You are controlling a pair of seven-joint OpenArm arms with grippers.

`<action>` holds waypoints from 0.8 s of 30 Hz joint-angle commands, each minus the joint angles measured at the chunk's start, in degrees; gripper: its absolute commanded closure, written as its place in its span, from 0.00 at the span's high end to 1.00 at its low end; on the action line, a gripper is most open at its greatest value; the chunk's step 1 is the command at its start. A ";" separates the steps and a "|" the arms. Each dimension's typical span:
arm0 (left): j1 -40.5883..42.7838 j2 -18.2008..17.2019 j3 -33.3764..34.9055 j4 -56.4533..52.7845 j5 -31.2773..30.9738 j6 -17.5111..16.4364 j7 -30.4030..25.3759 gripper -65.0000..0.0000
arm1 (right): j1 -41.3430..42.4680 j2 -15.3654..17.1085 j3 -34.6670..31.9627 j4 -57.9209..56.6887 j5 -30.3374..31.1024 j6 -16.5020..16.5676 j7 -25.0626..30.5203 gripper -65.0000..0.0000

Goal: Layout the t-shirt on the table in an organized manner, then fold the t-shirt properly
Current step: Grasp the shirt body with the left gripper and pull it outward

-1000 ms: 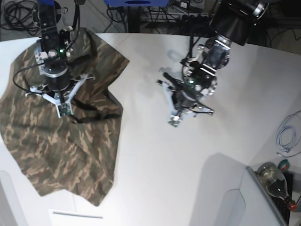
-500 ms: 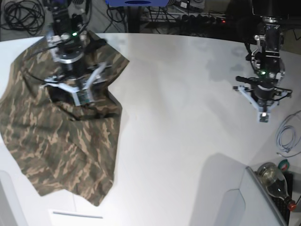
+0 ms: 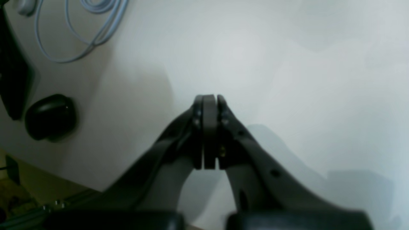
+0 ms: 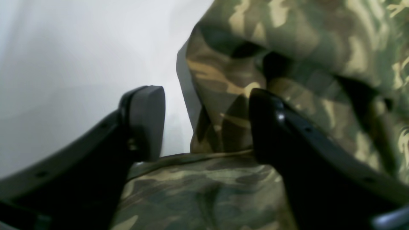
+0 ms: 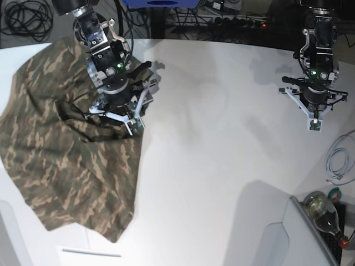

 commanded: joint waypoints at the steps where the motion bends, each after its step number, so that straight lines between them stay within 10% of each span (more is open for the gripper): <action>1: 0.05 -0.87 -1.82 0.90 0.28 0.65 -0.97 0.00 | 0.51 -0.25 -0.04 0.04 -0.25 -0.34 1.08 0.35; 4: 0.14 -0.78 -4.37 0.90 0.19 0.65 -0.97 0.00 | 0.95 -2.45 0.05 -0.84 -0.16 -0.34 1.08 0.00; 24: -0.12 -1.40 -14.22 7.58 0.10 0.56 -0.97 0.00 | 16.60 -8.43 -20.09 1.62 -0.07 -0.34 -0.06 0.00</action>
